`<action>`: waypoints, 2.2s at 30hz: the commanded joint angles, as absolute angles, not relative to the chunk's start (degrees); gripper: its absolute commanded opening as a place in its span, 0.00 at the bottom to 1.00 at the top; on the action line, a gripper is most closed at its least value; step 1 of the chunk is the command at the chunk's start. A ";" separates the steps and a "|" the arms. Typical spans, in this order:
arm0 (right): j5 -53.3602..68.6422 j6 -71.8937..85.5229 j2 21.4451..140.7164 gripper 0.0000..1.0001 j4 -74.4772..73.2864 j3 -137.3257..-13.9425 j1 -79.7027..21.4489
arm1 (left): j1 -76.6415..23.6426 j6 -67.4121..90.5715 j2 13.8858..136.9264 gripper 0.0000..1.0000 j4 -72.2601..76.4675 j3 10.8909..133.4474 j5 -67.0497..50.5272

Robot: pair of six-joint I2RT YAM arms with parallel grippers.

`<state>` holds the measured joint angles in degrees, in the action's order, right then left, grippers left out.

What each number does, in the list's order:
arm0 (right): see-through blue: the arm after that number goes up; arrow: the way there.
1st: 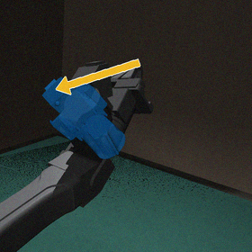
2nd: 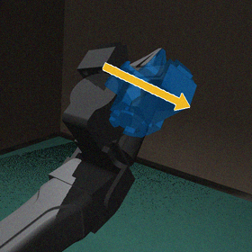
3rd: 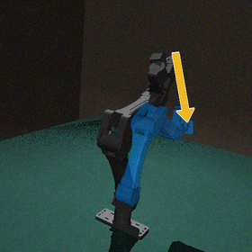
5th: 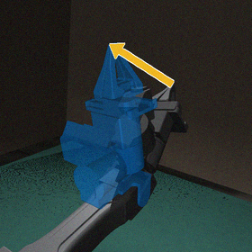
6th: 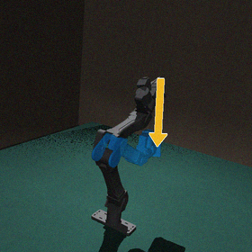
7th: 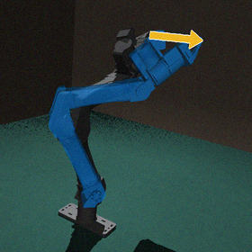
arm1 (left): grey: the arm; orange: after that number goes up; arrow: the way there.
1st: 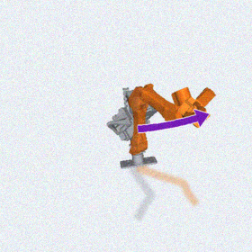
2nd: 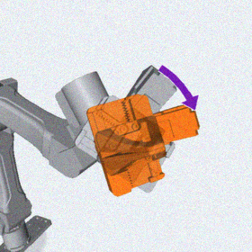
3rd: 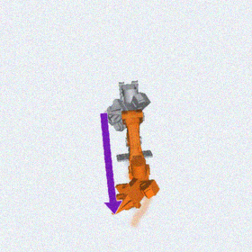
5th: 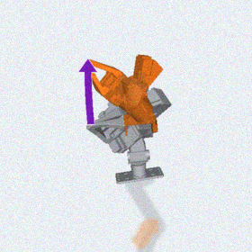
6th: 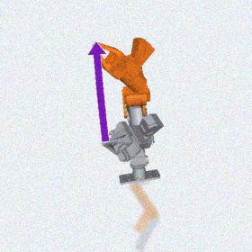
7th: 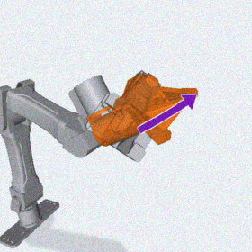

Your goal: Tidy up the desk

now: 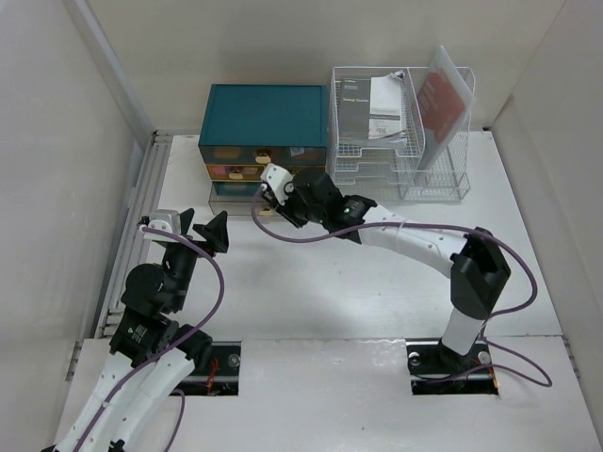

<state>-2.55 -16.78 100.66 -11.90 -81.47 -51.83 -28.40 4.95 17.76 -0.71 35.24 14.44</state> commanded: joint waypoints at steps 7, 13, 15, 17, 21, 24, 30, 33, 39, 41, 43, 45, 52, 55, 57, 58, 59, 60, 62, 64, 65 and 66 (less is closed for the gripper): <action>-12.39 -33.57 112.84 0.00 -19.15 -99.65 -51.51 | -28.56 4.31 16.96 0.70 1.41 35.16 14.85; -13.80 -38.57 117.59 0.00 -19.17 -103.80 -50.27 | -28.56 4.31 16.96 0.70 1.41 35.16 14.85; -13.80 -39.19 118.73 0.00 -19.16 -105.02 -49.57 | -28.56 4.31 16.96 0.70 1.41 35.16 14.85; -13.80 -39.81 119.96 0.00 -19.78 -106.17 -49.04 | -28.56 4.31 16.96 0.70 1.41 35.16 14.85; -15.12 -40.95 121.03 0.04 -19.78 -106.78 -47.99 | -28.56 4.31 16.96 0.70 1.41 35.16 14.85; -15.12 -40.96 121.63 0.33 -19.78 -106.79 -47.38 | -28.56 4.31 16.96 0.70 1.41 35.16 14.85; -12.49 -39.64 122.70 0.65 -21.62 -109.34 -46.76 | -28.56 4.31 16.96 0.70 1.41 35.16 14.85; -10.91 -38.59 122.17 0.67 -21.62 -108.81 -46.76 | -28.56 4.31 16.96 0.70 1.41 35.16 14.85; 3.44 -36.65 117.69 0.28 -21.01 -105.21 -45.71 | -28.56 4.31 16.96 0.70 1.41 35.16 14.85; 10.16 -36.65 118.82 0.00 -26.70 -107.39 -45.18 | -28.56 4.31 16.96 0.70 1.41 35.16 14.85; 19.66 -37.43 121.28 0.00 -32.14 -110.72 -44.47 | -28.56 4.31 16.96 0.70 1.41 35.16 14.85; 24.33 -37.44 125.23 0.00 -38.91 -116.25 -43.95 | -28.56 4.31 16.96 0.70 1.41 35.16 14.85; 19.62 -33.85 129.20 0.00 -34.91 -115.59 -43.95 | -28.56 4.31 16.96 0.70 1.41 35.16 14.85; 12.85 -32.17 129.20 0.00 -30.94 -114.17 -43.95 | -28.56 4.31 16.96 0.70 1.41 35.16 14.85; 9.50 -31.29 129.20 0.00 -30.24 -114.17 -43.95 | -28.56 4.31 16.96 0.70 1.41 35.16 14.85; 8.36 -29.90 129.20 0.00 -28.93 -113.65 -43.95 | -28.56 4.31 16.96 0.70 1.41 35.16 14.85; 6.52 -28.58 129.20 0.00 -27.52 -113.03 -43.95 | -28.56 4.31 16.96 0.70 1.41 35.16 14.85; 0.85 -27.17 129.20 0.00 -25.51 -112.16 -43.95 | -28.56 4.31 16.96 0.70 1.41 35.16 14.85; -5.68 -25.49 127.97 0.00 -19.27 -108.91 -43.95 | -28.56 4.31 16.96 0.70 1.41 35.16 14.85; -15.79 -24.79 127.27 0.00 -14.35 -106.27 -45.17 | -28.56 4.31 16.96 0.70 1.41 35.16 14.85; -18.08 -24.79 127.27 0.00 -11.37 -104.87 -45.18 | -28.56 4.31 16.96 0.70 1.41 35.16 14.85; -20.63 -24.79 127.27 0.00 -10.38 -104.85 -45.18 | -28.56 4.31 16.96 0.70 1.41 35.16 14.85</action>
